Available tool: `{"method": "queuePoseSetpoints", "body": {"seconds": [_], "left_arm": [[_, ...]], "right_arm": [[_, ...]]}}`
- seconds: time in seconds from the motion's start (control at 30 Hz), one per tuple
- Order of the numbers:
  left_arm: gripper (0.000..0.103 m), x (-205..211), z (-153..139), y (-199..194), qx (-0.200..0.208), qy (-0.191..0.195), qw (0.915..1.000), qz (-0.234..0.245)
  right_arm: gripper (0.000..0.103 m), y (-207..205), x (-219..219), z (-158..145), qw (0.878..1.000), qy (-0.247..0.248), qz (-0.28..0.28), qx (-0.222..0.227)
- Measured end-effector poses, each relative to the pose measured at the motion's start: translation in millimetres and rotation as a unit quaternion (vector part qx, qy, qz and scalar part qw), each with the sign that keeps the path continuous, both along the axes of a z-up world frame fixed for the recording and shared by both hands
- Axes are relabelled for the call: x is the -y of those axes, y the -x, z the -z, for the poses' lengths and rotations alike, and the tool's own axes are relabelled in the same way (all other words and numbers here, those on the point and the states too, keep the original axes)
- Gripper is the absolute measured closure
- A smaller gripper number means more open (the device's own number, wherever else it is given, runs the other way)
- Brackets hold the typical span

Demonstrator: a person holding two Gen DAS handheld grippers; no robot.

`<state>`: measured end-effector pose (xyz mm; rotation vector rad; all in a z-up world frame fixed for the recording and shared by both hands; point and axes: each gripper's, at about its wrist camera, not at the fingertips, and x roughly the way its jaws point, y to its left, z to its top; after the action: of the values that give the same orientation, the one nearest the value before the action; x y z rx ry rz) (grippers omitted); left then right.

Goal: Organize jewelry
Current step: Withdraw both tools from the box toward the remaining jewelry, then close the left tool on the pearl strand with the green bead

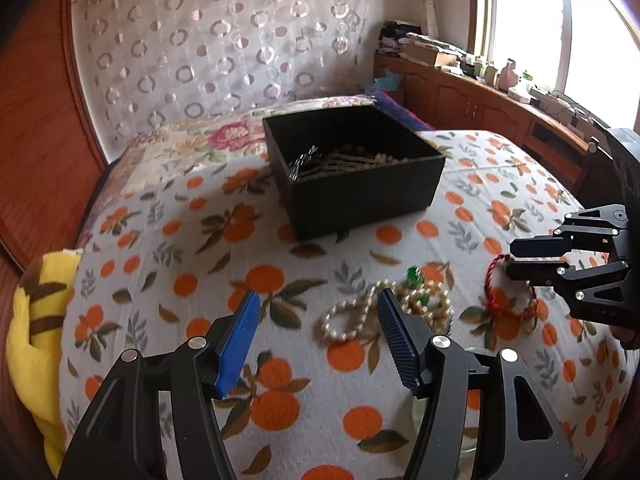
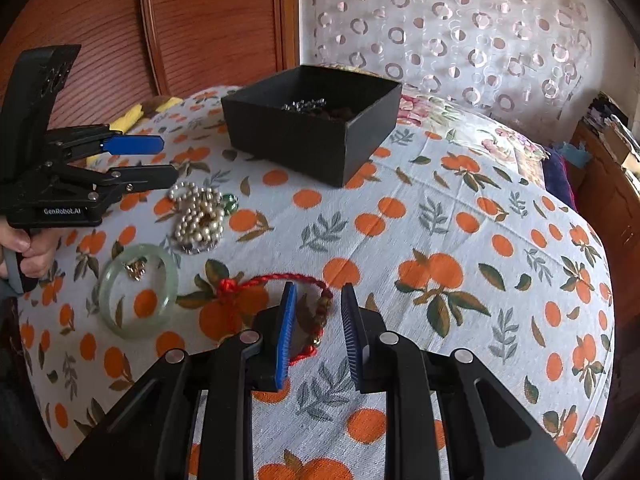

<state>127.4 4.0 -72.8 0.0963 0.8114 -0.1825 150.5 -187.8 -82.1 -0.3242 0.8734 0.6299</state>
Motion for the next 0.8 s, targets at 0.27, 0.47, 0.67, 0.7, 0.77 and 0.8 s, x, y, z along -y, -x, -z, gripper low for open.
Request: {"method": "queuePoseSetpoints", "body": {"seconds": [0.27,0.47,0.67,0.7,0.77,0.8], "left_arm": [[0.044,-13.8,12.2,-8.4,-0.024,0.011,0.9995,-0.019],[0.046,-11.2,16.6,-14.4,-0.034,-0.001,0.9993,-0.018],[0.065,-4.2,15.5,-14.5,-0.028,-0.005,0.9996,0.001],[0.068,-2.8,15.2,-14.6,-0.027,-0.006,0.9996,0.004],[0.074,1.7,14.7,-14.3,-0.025,-0.013,0.9996,0.01],[0.074,3.5,14.5,-14.1,-0.024,-0.016,0.9995,0.012]], "right_arm": [[0.078,4.0,0.2,1.7,1.0,0.001,0.004,0.013],[0.078,1.8,1.7,2.0,1.0,-0.003,0.005,0.011],[0.078,2.5,0.7,2.1,1.0,0.002,0.008,0.016],[0.078,2.0,1.3,2.1,1.0,-0.003,0.012,0.012],[0.078,3.3,0.3,2.6,1.0,-0.004,0.016,0.012],[0.078,4.1,-1.2,2.4,1.0,0.001,0.016,0.016]]}}
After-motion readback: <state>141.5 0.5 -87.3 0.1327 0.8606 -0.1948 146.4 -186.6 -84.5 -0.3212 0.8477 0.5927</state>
